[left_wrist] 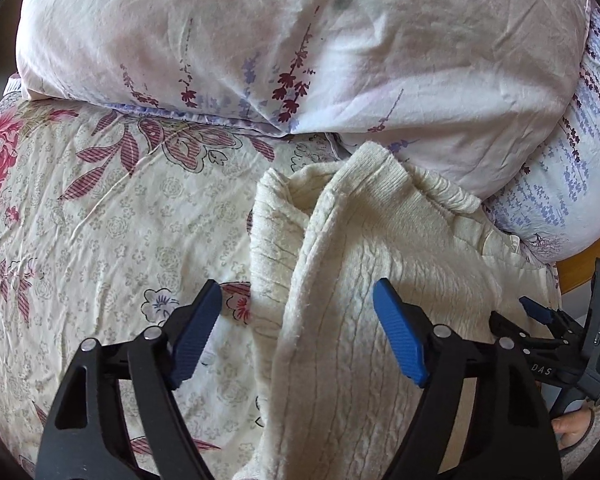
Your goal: Fold small clothes
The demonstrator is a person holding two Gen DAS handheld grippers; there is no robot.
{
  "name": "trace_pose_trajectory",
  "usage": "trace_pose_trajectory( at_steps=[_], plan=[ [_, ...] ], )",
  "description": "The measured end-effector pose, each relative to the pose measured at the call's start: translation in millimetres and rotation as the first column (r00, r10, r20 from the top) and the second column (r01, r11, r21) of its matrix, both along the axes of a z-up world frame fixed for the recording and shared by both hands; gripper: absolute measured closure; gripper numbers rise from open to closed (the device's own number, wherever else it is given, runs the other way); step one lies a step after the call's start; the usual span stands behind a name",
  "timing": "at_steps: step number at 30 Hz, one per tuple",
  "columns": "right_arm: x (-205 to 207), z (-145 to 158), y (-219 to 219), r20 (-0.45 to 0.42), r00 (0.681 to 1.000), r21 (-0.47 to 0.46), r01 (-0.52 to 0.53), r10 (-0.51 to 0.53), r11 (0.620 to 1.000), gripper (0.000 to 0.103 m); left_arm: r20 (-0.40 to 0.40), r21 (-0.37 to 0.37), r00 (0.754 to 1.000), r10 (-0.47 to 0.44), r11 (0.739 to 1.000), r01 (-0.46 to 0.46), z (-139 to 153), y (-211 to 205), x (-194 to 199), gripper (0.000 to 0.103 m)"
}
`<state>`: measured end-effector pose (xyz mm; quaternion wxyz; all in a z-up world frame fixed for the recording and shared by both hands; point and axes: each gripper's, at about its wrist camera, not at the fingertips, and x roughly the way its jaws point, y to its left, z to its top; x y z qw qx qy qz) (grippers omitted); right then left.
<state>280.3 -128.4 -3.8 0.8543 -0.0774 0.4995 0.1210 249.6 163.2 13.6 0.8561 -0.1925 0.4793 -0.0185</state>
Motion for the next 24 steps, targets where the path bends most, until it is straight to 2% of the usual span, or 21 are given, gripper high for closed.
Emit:
trace_pose_trajectory(
  at_steps=[4,9,10,11,13,15,18,21,24],
  plan=[
    [0.4,2.4,3.4,0.007,1.0,0.021,-0.001,0.001,1.0,0.001,-0.002,-0.014,1.0,0.001,1.0,-0.001,0.1,1.3,4.6,0.035],
    [-6.2,4.7,7.5,0.023,1.0,0.027,0.009,-0.009,1.0,0.001,-0.009,-0.008,1.0,-0.007,1.0,0.007,0.8,-1.3,10.5,0.036],
    [-5.4,5.6,9.7,0.024,1.0,0.031,0.008,-0.009,0.999,0.001,-0.007,-0.017,1.0,-0.012,1.0,0.011,0.9,-1.4,11.3,0.042],
    [-10.8,4.0,6.1,0.028,1.0,0.034,0.011,-0.012,0.999,0.001,-0.013,-0.055,1.0,-0.024,0.998,0.023,-0.7,-1.1,13.2,0.053],
    [-11.6,-2.9,0.3,0.034,0.999,0.037,0.011,-0.012,0.999,0.001,-0.018,-0.089,1.0,-0.013,0.996,0.011,-2.2,0.1,14.8,0.055],
    [-7.1,-2.6,-5.6,0.033,0.999,0.038,0.01,-0.011,0.999,0.001,-0.021,-0.123,1.0,-0.008,0.992,0.005,-3.8,2.0,16.1,0.061],
    [-7.3,-2.7,-4.3,0.035,0.999,0.037,0.01,-0.011,0.999,0.001,-0.032,-0.206,0.999,-0.011,0.979,0.004,-6.9,5.7,17.3,0.082],
    [-13.4,-1.5,-5.5,0.038,0.999,0.036,0.011,-0.013,0.999,0.001,-0.008,-0.25,1.0,-0.01,0.968,0.007,0.2,3.6,15.3,0.086],
    [-11.4,-0.8,-4.5,0.044,0.999,0.032,0.008,-0.009,0.999,0.001,0.041,-0.33,0.999,-0.018,0.943,0.031,16.2,0.1,11.8,0.088]
  ],
)
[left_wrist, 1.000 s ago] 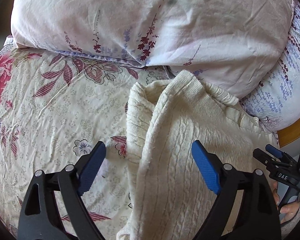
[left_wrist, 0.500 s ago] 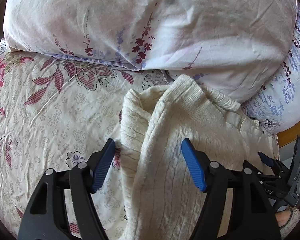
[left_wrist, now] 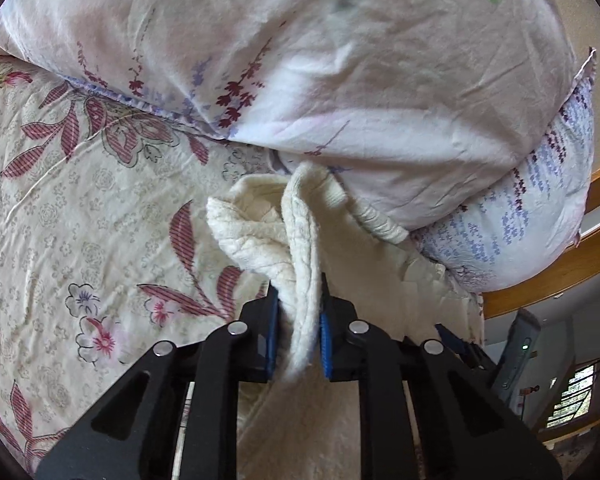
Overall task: Fold small clothes
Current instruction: 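Grasp one side edge of the cardigan with the left tool and lift it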
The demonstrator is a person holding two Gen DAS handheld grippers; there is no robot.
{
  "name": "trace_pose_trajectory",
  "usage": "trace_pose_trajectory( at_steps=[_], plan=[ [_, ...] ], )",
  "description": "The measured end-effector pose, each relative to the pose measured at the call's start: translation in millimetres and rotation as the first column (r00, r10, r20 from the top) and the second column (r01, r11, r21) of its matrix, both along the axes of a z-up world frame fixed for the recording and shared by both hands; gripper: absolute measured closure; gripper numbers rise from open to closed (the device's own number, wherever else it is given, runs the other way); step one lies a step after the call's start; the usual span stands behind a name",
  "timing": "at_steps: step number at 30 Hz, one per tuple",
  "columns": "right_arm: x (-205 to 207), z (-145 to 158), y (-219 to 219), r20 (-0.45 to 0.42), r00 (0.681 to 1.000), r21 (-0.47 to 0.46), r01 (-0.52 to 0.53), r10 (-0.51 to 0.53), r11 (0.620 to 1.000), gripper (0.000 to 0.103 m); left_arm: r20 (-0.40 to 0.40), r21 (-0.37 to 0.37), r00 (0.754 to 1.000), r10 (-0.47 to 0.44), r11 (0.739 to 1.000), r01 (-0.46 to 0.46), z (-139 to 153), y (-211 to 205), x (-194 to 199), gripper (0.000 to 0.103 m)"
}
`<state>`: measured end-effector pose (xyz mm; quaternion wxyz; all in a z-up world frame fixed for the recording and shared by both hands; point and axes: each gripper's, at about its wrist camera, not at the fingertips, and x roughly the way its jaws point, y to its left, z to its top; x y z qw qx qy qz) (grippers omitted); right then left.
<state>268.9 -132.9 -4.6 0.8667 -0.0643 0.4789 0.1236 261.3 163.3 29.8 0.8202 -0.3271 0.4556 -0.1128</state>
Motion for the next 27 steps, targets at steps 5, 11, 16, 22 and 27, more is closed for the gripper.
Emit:
trace_pose_trajectory(
  at_steps=[5,11,16,22,27],
  plan=[
    [2.3,-0.9,2.1,0.007,1.0,-0.007,-0.008,0.008,1.0,0.001,0.084,-0.098,0.995,-0.054,0.993,0.063,33.7,-27.6,-2.4,0.089],
    [1.7,-1.6,2.9,0.01,1.0,-0.009,-0.017,0.017,1.0,0.001,0.146,-0.219,0.981,-0.127,0.963,0.158,60.1,-75.5,0.2,0.089],
    [0.7,-1.3,3.3,0.012,1.0,-0.007,-0.022,0.022,1.0,0.001,0.17,-0.315,0.972,-0.163,0.925,0.211,72.0,-106.8,7.2,0.09],
    [2.8,-0.8,-0.5,0.011,1.0,0.009,-0.028,0.028,1.0,0.001,0.13,-0.377,0.976,-0.176,0.902,0.213,65.3,-130.2,16.8,0.09],
    [5.9,2.8,-10.4,0.005,0.999,0.033,-0.039,0.039,0.999,0.001,0.107,-0.416,0.982,-0.154,0.89,0.185,61.9,-135.9,20.6,0.09]
  ],
)
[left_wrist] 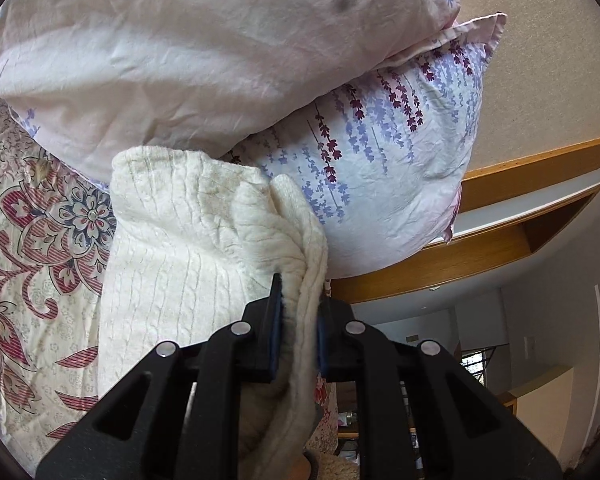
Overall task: Fold small clothes
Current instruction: 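Grasp one side edge of the cardigan with the left tool and lift it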
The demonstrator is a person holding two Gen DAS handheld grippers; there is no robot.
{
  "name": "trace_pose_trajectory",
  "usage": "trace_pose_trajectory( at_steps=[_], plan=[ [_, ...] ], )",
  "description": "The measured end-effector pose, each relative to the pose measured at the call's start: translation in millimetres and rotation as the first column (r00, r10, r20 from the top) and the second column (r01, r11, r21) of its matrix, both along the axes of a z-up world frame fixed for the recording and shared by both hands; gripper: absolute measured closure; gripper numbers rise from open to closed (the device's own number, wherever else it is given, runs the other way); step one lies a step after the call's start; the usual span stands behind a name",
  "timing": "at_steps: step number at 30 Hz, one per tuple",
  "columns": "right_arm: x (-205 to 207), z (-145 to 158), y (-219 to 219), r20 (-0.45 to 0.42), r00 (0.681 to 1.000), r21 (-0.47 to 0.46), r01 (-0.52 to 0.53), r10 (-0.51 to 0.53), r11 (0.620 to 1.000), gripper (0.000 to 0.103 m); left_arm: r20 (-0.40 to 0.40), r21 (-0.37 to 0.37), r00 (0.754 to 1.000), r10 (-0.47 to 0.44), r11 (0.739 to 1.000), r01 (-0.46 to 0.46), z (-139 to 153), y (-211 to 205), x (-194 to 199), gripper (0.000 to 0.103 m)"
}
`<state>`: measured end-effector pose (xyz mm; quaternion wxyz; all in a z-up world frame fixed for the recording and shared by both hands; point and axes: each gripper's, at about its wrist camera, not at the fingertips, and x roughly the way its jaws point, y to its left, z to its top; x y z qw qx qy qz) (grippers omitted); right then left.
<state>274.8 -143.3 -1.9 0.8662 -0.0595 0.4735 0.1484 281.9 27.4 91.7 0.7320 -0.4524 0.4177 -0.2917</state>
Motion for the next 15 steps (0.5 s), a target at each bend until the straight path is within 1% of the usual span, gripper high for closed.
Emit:
trace_pose_trajectory(
  at_steps=[2,6,9,12,15],
  plan=[
    [-1.6,5.1,-10.8,-0.01,1.0,0.017,0.002,-0.002,1.0,0.001,-0.007,-0.002,1.0,-0.001,1.0,0.001,1.6,-7.9,2.8,0.09],
    [-12.4,17.3,-47.6,0.013,1.0,0.034,0.023,-0.024,0.999,0.001,-0.008,0.004,0.999,-0.04,0.999,0.04,2.8,-32.0,7.6,0.09],
    [-22.2,20.1,-86.1,0.033,0.996,0.014,0.08,-0.081,0.997,0.001,-0.014,0.015,0.996,-0.092,0.996,0.092,0.0,-60.3,12.0,0.09],
    [-34.2,20.9,-131.4,0.031,0.988,0.05,0.149,-0.15,0.988,0.001,-0.025,0.017,0.989,-0.145,0.989,0.145,-6.0,-92.7,15.8,0.09],
    [-46.7,22.1,-179.4,0.033,0.968,0.074,0.247,-0.25,0.966,0.001,-0.038,0.021,0.98,-0.195,0.98,0.196,-15.1,-125.7,18.8,0.09]
  ],
)
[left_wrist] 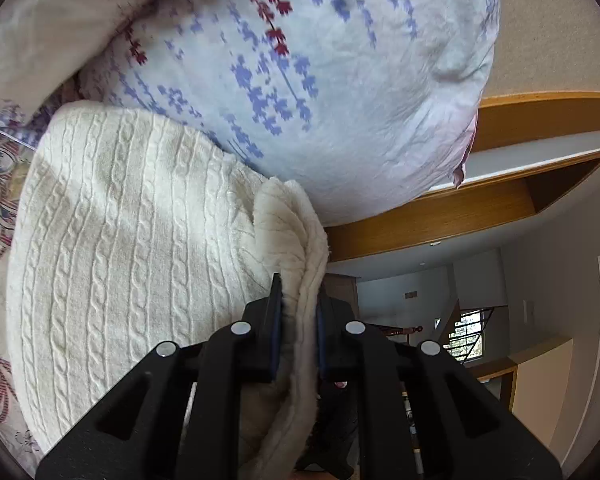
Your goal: Fold small clothes
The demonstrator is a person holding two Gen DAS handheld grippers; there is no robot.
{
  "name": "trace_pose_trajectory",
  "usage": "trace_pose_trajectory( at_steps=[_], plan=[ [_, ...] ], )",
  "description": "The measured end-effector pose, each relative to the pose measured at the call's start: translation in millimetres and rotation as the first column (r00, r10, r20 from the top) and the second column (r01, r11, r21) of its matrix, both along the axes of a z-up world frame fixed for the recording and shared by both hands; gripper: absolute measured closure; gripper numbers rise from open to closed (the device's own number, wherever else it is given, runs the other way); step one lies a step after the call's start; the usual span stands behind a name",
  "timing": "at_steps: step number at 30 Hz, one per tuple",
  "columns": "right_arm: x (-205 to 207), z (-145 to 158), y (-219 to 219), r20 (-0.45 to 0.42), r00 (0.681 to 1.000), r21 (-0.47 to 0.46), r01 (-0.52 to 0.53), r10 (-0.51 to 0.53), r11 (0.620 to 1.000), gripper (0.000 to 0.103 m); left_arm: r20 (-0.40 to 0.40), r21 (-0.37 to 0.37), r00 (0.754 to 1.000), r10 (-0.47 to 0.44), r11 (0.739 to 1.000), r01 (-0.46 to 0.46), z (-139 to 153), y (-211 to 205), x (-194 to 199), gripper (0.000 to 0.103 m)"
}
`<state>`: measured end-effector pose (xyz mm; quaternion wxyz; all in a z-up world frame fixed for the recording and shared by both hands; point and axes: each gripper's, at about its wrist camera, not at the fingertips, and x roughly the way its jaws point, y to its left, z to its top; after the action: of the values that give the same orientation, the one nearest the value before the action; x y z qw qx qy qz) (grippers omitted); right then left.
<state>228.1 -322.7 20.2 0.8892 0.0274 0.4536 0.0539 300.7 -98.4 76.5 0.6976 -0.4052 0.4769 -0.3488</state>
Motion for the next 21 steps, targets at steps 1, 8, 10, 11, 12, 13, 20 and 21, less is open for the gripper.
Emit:
trace_pose_trajectory(
  at_steps=[1,8,10,11,12,13,20,21],
  plan=[
    [-4.8,0.4,-17.0,0.001,0.999,0.013,0.038,-0.038,0.999,0.001,0.001,0.013,1.0,-0.019,1.0,0.019,-2.8,-12.4,0.7,0.09],
    [-23.1,-5.0,-102.6,-0.013,0.972,0.1,0.235,-0.235,0.967,0.001,-0.096,0.043,0.986,-0.14,0.989,0.144,-41.7,-81.5,1.0,0.076],
    [-30.1,-4.9,-112.6,-0.022,0.967,0.166,0.255,-0.255,0.953,0.001,-0.145,-0.005,0.973,-0.177,0.984,0.178,-51.9,-92.9,-0.9,0.055],
    [-29.5,-3.4,-119.5,-0.026,0.966,0.214,0.256,-0.256,0.943,0.001,-0.146,-0.018,0.971,-0.191,0.981,0.191,-51.4,-95.1,-1.4,0.048],
    [-32.1,-2.9,-126.5,-0.029,0.967,0.262,0.253,-0.254,0.931,0.001,-0.118,-0.033,0.971,-0.208,0.978,0.206,-46.4,-94.0,-3.9,0.048],
    [-31.3,-1.1,-130.6,-0.03,0.969,0.313,0.241,-0.244,0.919,0.001,-0.072,-0.025,0.974,-0.215,0.977,0.213,-37.9,-89.6,-6.2,0.046],
    [-7.3,-4.3,-126.4,-0.132,0.987,0.639,0.159,-0.096,0.753,0.038,0.281,0.402,0.946,-0.159,0.915,0.034,22.3,-24.6,-42.6,0.021],
    [-1.1,-8.1,-125.9,-0.151,0.984,0.653,0.167,-0.089,0.739,0.049,0.299,0.44,0.941,-0.158,0.898,0.011,22.9,-12.3,-46.1,0.021]
  ],
)
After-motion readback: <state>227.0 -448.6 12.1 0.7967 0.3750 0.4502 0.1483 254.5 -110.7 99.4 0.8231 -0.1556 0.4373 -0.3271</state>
